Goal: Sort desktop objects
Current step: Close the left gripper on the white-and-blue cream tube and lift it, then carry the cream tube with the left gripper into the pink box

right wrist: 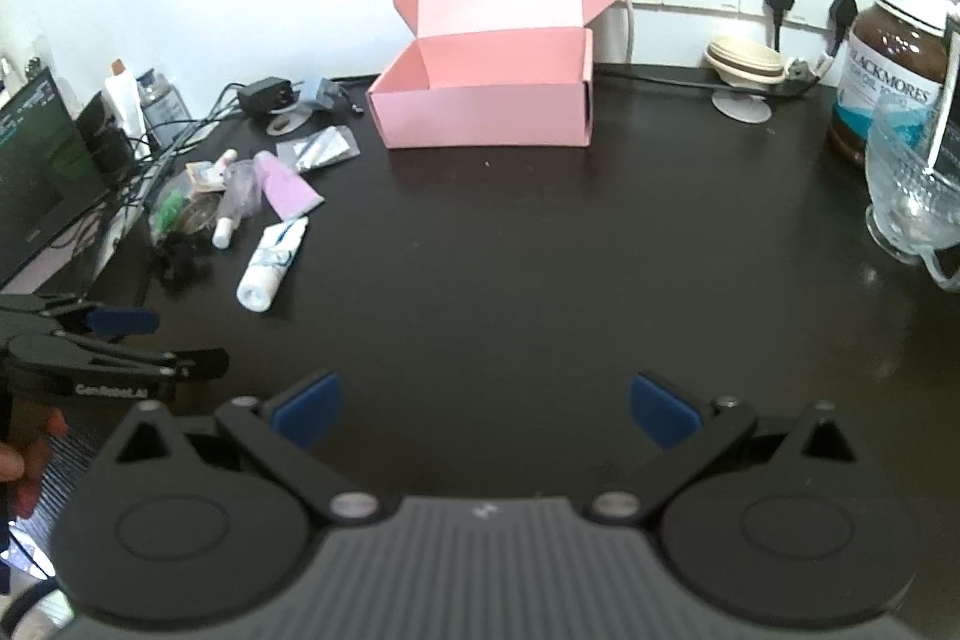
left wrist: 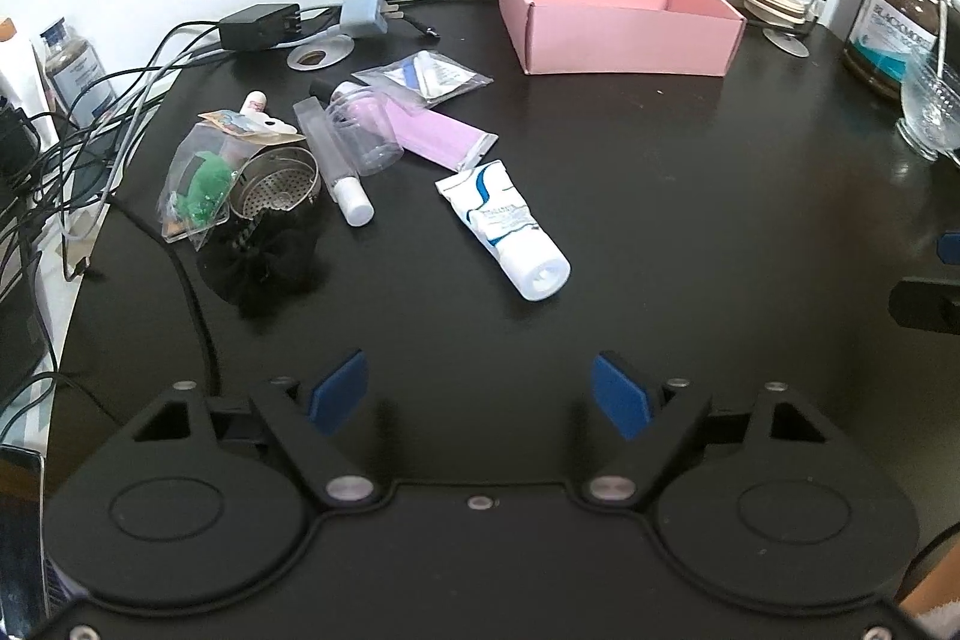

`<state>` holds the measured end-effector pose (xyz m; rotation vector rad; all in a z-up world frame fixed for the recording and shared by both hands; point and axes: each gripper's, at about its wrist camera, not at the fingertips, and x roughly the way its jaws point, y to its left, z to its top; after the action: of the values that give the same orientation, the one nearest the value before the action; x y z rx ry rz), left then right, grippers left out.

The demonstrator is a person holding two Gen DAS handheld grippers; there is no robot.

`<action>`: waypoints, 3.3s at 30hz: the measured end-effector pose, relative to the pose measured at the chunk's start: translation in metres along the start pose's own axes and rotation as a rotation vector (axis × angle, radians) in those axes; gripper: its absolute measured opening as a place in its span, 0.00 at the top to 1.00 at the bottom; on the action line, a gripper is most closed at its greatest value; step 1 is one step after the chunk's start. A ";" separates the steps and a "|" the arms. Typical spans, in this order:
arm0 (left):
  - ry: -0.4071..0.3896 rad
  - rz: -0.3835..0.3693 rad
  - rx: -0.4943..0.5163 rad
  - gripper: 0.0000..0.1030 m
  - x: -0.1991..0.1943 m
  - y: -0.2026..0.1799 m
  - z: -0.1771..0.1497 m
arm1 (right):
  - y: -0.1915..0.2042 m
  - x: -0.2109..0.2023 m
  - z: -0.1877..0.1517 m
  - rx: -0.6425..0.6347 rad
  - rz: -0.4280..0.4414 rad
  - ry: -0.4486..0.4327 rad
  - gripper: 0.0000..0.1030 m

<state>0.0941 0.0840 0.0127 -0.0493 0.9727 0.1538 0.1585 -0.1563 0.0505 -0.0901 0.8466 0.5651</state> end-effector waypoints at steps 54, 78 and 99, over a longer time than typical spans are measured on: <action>-0.138 -0.025 -0.065 0.74 0.031 -0.018 0.024 | -0.042 0.019 0.012 0.017 0.086 -0.010 0.01; -0.271 -0.044 -0.034 0.74 0.007 -0.016 0.053 | -0.032 0.017 0.010 0.042 0.081 -0.024 0.01; -0.331 -0.088 0.030 0.74 0.045 -0.043 0.122 | -0.057 0.033 0.029 -0.009 0.000 -0.039 0.01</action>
<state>0.2256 0.0600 0.0435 -0.0370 0.6408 0.0635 0.2242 -0.1817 0.0376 -0.0866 0.8062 0.5692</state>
